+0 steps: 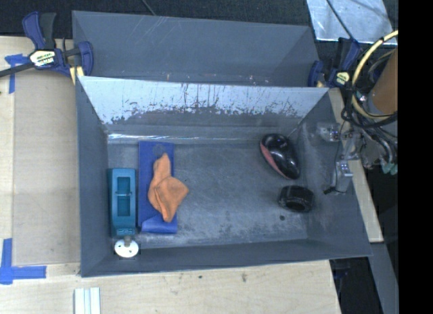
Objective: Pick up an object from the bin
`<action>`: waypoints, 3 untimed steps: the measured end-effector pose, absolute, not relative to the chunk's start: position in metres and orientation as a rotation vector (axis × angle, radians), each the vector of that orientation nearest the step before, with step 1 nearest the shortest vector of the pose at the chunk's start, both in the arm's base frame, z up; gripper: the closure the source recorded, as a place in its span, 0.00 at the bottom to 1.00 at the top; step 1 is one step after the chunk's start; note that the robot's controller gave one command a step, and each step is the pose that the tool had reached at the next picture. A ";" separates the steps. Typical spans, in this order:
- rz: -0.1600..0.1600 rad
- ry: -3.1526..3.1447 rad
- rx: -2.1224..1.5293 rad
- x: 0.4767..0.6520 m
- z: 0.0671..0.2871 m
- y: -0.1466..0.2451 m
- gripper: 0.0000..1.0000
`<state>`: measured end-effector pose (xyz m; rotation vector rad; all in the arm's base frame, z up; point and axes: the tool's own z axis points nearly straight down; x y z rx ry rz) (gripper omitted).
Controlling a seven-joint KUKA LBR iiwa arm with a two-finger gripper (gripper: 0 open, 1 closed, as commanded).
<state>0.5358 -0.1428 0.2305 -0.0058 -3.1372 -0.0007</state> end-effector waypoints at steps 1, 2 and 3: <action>0.002 -3.146 -0.001 0.537 0.235 -0.142 0.00; 0.004 -3.151 0.010 0.523 0.181 -0.128 0.00; 0.002 -3.146 -0.001 0.517 0.128 -0.123 0.00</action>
Offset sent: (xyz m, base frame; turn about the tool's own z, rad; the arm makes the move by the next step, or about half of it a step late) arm -0.0240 0.0262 -0.0889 -0.0158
